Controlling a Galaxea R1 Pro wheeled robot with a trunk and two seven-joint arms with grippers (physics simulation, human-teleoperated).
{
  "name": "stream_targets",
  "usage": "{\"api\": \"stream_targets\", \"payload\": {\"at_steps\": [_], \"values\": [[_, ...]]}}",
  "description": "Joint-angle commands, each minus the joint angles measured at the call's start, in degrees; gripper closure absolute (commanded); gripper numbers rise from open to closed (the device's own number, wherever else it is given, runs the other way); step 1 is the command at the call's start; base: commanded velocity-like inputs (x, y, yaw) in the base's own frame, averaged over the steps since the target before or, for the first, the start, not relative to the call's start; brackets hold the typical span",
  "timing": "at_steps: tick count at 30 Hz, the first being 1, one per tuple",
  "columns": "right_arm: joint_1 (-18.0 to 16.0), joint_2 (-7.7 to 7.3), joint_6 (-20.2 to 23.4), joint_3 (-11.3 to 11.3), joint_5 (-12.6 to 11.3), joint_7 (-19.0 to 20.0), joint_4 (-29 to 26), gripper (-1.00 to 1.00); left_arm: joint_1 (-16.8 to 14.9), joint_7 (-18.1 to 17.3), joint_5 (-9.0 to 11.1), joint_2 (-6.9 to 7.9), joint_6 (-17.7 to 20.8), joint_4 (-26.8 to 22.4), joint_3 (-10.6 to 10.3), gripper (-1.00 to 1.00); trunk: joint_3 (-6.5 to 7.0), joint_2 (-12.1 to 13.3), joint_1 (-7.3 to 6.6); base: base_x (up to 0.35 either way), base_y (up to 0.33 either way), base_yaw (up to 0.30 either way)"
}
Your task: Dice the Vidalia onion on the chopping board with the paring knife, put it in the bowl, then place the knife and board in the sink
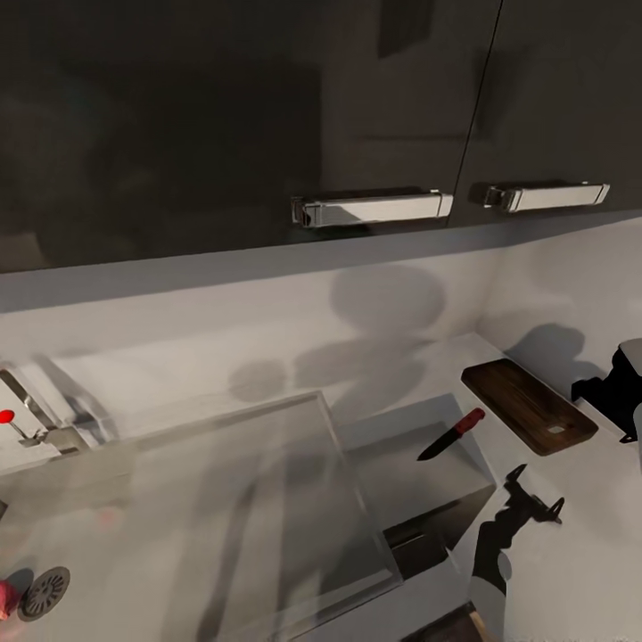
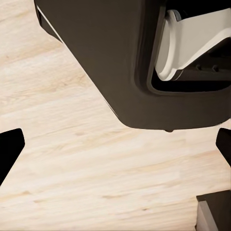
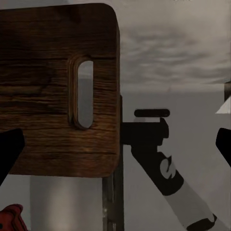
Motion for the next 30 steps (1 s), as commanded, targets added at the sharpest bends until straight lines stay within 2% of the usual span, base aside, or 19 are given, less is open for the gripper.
{"api": "stream_targets", "payload": {"at_steps": [1, 9, 15, 22, 30], "values": [[-0.05, 0.00, 0.07, -0.03, -0.45, -0.43, -0.09, -1.00, 0.01, -0.05, 0.03, 0.00, 0.28, -0.13, 0.11, -1.00, -0.19, -0.11, 0.03, 0.000, 0.000, 0.000], [-0.05, -0.05, -1.75, 0.04, -0.33, -0.42, -0.09, -1.00, 0.01, -0.05, 0.03, -0.07, 0.28, -0.13, 0.11, -1.00, -0.93, -0.11, 0.03, 0.000, 0.000, 0.000], [-0.07, -0.84, -3.67, 0.08, -0.20, -0.48, -0.09, -1.00, 0.01, -0.05, 0.03, -0.09, 0.28, -0.13, 0.10, -1.00, -1.49, -0.11, 0.03, 0.000, 0.000, 0.000], [-0.07, -1.83, -3.97, 0.09, -0.18, -0.41, -0.09, -1.00, 0.01, -0.05, 0.03, -0.09, 0.28, -0.13, 0.11, -1.00, -2.14, -0.11, 0.03, 0.000, 0.000, 0.000], [-0.05, -2.10, -4.04, 0.19, -0.18, -0.40, -0.09, -1.00, 0.01, -0.05, 0.03, -0.09, 0.28, -0.13, 0.11, -1.00, -2.88, -0.11, 0.03, 0.000, 0.000, 0.000]]}}
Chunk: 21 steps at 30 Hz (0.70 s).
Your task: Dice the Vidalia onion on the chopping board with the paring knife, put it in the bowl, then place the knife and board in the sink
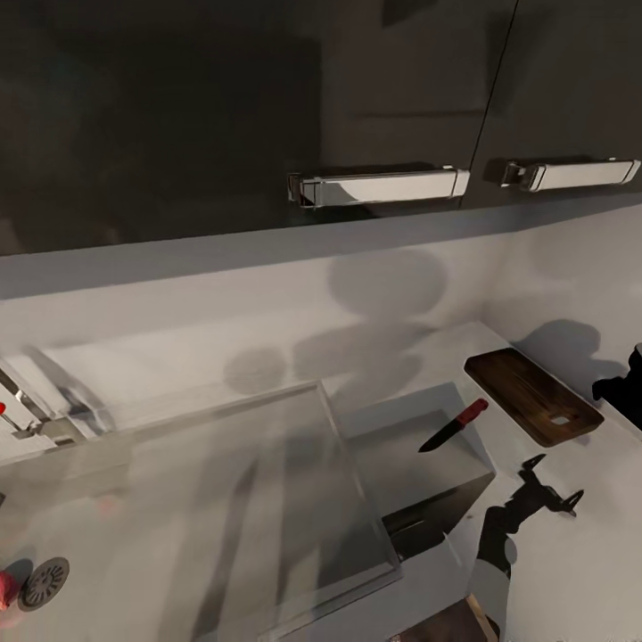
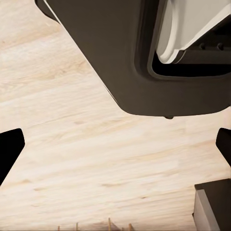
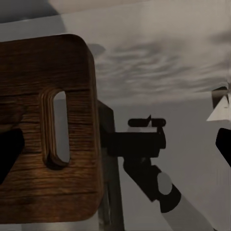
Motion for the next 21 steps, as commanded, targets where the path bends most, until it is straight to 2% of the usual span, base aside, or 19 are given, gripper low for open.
{"api": "stream_targets", "payload": {"at_steps": [1, 21], "values": [[-0.03, -0.01, 0.23, -0.04, -0.36, -0.37, -0.09, -1.00, 0.02, -0.05, 0.03, 0.00, 0.28, -0.13, 0.11, -1.00, -0.19, -0.10, 0.03, 0.000, 0.000, 0.000], [-0.01, 0.06, 0.22, 0.17, -0.36, -0.37, -0.09, -1.00, 0.02, -0.05, 0.03, 0.00, 0.28, -0.13, 0.11, -1.00, -0.58, -0.10, 0.03, 0.000, 0.000, 0.000]]}}
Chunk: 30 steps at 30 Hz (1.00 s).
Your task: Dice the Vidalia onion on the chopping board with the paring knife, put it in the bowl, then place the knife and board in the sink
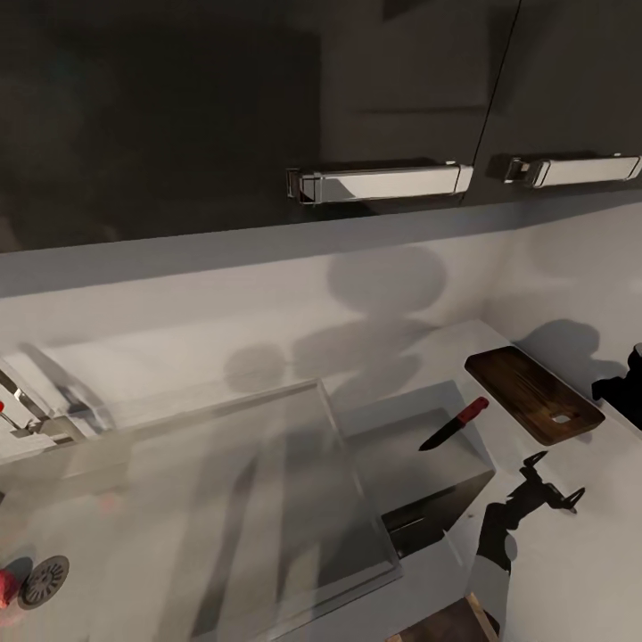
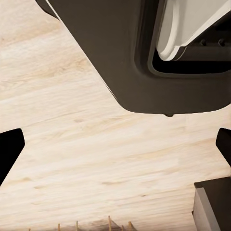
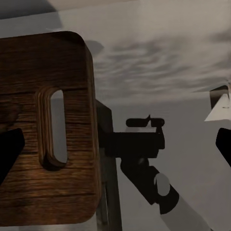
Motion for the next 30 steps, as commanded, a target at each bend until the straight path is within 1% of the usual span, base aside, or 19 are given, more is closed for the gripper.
{"api": "stream_targets", "payload": {"at_steps": [1, 9, 17, 25, 28, 30], "values": [[-0.03, 0.02, 0.23, -0.05, -0.36, -0.37, -0.09, -1.00, 0.02, -0.05, 0.03, 0.00, 0.28, -0.13, 0.11, -1.00, -0.09, -0.10, 0.03, 0.000, 0.000, 0.000], [-0.03, 0.31, 0.20, 0.00, -0.42, -0.37, -0.08, -1.00, 0.02, -0.05, 0.03, 0.00, 0.28, -0.13, 0.10, -1.00, -0.17, -0.10, 0.03, 0.000, 0.000, 0.000], [-0.03, 1.00, 0.19, 0.05, -0.45, -0.32, -0.02, -1.00, 0.02, -0.05, 0.03, 0.00, 0.28, -0.13, 0.11, -1.00, -0.70, -0.10, 0.03, 0.000, 0.000, 0.000], [-0.03, 1.15, 0.16, 0.06, -0.45, -0.27, -0.05, -1.00, 0.02, -0.05, 0.03, 0.00, 0.28, -0.13, 0.11, -1.00, -1.03, -0.10, 0.03, 0.000, 0.000, 0.000], [-0.03, 1.15, 0.15, 0.11, -0.45, 0.20, -0.06, -1.00, 0.02, -0.05, 0.03, 0.00, 0.28, -0.13, 0.11, -1.00, -1.18, -0.10, 0.03, 0.000, 0.000, 0.013], [-0.03, 1.15, 0.17, 0.18, -0.45, 1.29, -0.08, -1.00, 0.02, -0.05, 0.03, 0.00, 0.28, -0.13, 0.11, -1.00, -1.33, -0.10, 0.03, 0.000, 0.000, 0.042]]}}
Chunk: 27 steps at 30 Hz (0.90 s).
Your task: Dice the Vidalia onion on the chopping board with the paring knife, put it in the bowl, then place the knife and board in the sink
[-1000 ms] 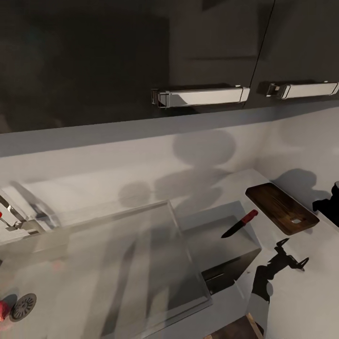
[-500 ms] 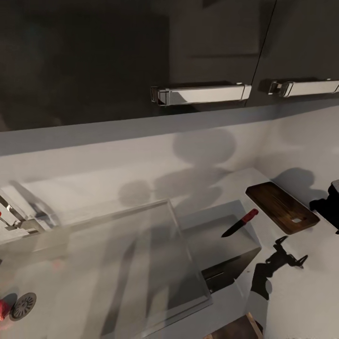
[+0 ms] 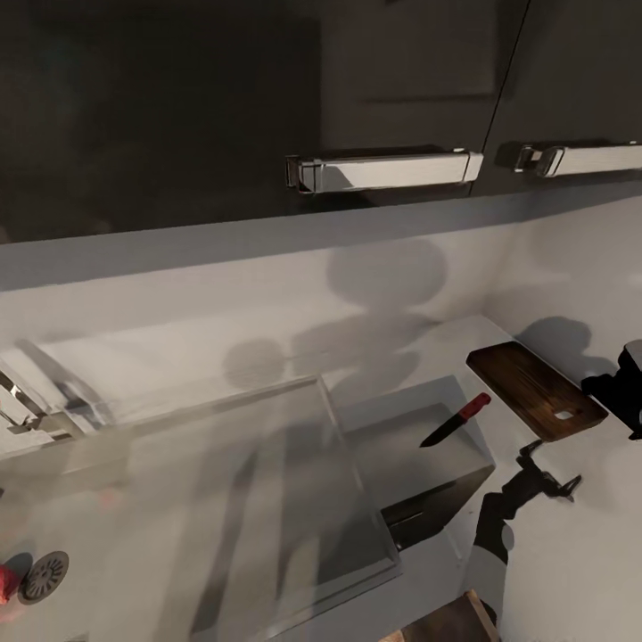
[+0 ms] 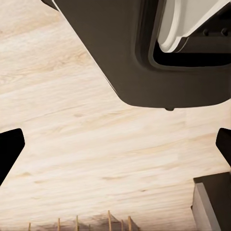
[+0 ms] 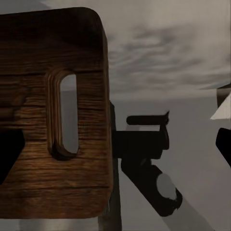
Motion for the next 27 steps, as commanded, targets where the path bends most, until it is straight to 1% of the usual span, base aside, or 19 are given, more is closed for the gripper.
{"api": "stream_targets", "payload": {"at_steps": [1, 4, 8, 14, 22, 24, 27], "values": [[-0.03, 0.00, 0.20, -0.04, -0.40, 0.20, -0.10, -1.00, 0.02, -0.05, 0.03, 0.00, 0.28, -0.13, 0.11, -1.00, -0.17, -0.10, 0.03, 0.000, 0.000, 0.054], [-0.03, 0.00, 0.22, 0.00, -0.38, 1.06, -0.10, -1.00, 0.02, -0.05, 0.03, 0.00, 0.28, -0.13, 0.11, -1.00, -0.42, -0.10, 0.03, 0.000, 0.000, 0.060], [-0.05, 0.00, 0.20, 0.64, -0.40, 1.43, -0.10, -1.00, 0.02, -0.05, 0.03, 0.00, 0.28, -0.13, 0.11, -1.00, -0.78, -0.10, 0.03, 0.000, 0.000, 0.064], [-0.04, 0.00, 0.17, 1.01, -0.35, 1.48, -0.10, -1.00, 0.02, -0.05, 0.03, 0.00, 0.28, -0.13, 0.11, -1.00, -1.23, -0.10, 0.03, 0.000, 0.000, 0.044], [-0.04, -0.04, 0.09, 1.05, -0.16, 1.34, -0.10, -1.00, 0.02, -0.05, 0.03, 0.00, 0.28, -0.13, 0.11, -1.00, -1.50, -0.10, 0.03, 0.000, 0.000, 0.006], [-0.09, -0.09, -0.55, 1.05, -0.10, 1.27, -0.10, -1.00, 0.02, -0.05, 0.03, 0.00, 0.28, -0.13, 0.11, -1.00, -1.62, -0.10, 0.03, 0.000, 0.000, 0.000], [-0.07, -0.16, -2.73, 1.05, -0.02, 1.15, -0.06, -1.00, 0.02, -0.05, 0.03, 0.00, 0.28, -0.13, 0.11, -1.00, -1.69, -0.10, 0.03, 0.000, 0.000, 0.000]]}}
